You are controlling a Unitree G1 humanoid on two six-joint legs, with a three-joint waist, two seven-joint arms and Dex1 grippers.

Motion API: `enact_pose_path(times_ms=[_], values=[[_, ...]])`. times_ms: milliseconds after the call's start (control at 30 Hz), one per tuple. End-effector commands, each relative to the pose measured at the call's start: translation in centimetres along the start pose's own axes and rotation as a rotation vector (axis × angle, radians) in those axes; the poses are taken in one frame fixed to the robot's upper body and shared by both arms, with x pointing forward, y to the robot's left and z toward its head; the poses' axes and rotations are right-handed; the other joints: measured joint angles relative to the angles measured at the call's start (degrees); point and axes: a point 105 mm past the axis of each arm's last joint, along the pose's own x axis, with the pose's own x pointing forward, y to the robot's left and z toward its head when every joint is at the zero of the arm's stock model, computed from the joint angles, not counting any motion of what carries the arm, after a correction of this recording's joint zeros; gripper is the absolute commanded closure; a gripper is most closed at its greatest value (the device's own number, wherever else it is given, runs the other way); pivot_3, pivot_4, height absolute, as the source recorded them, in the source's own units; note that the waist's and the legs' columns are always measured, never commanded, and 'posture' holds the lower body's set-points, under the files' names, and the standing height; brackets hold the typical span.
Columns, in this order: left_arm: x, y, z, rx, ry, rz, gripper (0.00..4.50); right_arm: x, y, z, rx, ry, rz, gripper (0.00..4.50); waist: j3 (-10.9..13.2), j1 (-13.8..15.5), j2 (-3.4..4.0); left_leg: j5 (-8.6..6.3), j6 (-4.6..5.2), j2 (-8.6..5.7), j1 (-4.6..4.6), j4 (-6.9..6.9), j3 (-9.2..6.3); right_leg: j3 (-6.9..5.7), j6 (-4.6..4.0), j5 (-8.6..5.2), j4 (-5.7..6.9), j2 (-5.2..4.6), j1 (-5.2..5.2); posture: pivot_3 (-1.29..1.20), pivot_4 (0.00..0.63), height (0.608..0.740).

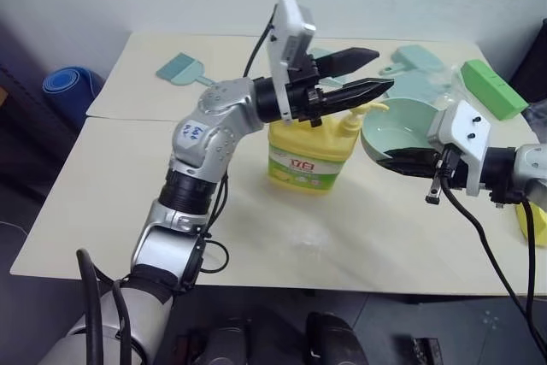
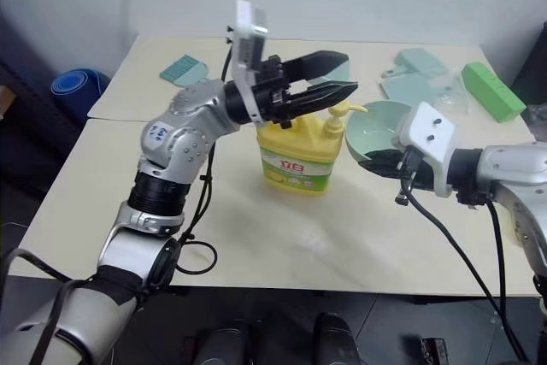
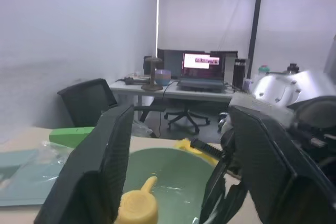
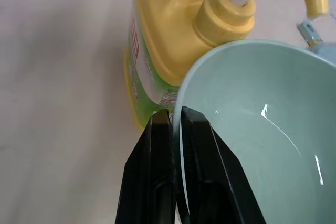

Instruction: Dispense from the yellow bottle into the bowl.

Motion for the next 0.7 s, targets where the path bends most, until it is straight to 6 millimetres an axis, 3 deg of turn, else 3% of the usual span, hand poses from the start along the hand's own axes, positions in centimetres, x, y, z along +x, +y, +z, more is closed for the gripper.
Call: enact_pose_path(times_ms=[33,200,467,700], values=[[1.2,0.4,0.4,0.077,0.016,0.021,2.87,-1.0,0.1,1.7,-0.052,-0.024,-0.008,4.50,0.0,0.0,-0.02,0.00,0.00,0.00,-0.01,0.00,0.00,0.00,0.00,0.00,0.00,0.00,-0.02,0.00,0.150,0.740],[1.8,1.1,-0.2,0.111,0.048,0.061,4.44,-0.9,0.3,1.6,-0.039,-0.021,0.000,4.50,0.0,0.0,-0.03,0.00,0.01,0.00,-0.06,0.10,-0.01,0.00,0.00,0.00,0.02,-0.01,-0.04,0.00,0.150,0.740],[2.5,1.9,-1.0,0.171,0.098,0.093,4.48,-0.6,0.2,1.8,-0.041,-0.027,-0.009,4.50,0.0,0.0,-0.03,0.01,0.01,0.00,-0.09,0.16,-0.01,-0.01,0.01,0.00,0.05,-0.01,-0.06,0.00,0.150,0.740],[2.9,1.8,-2.3,0.111,0.129,0.101,4.48,-0.6,0.2,2.3,-0.050,-0.034,-0.005,4.50,0.0,0.0,-0.04,0.01,0.01,0.00,-0.11,0.21,-0.02,-0.01,0.01,0.01,0.09,-0.02,-0.08,0.00,0.150,0.740]])
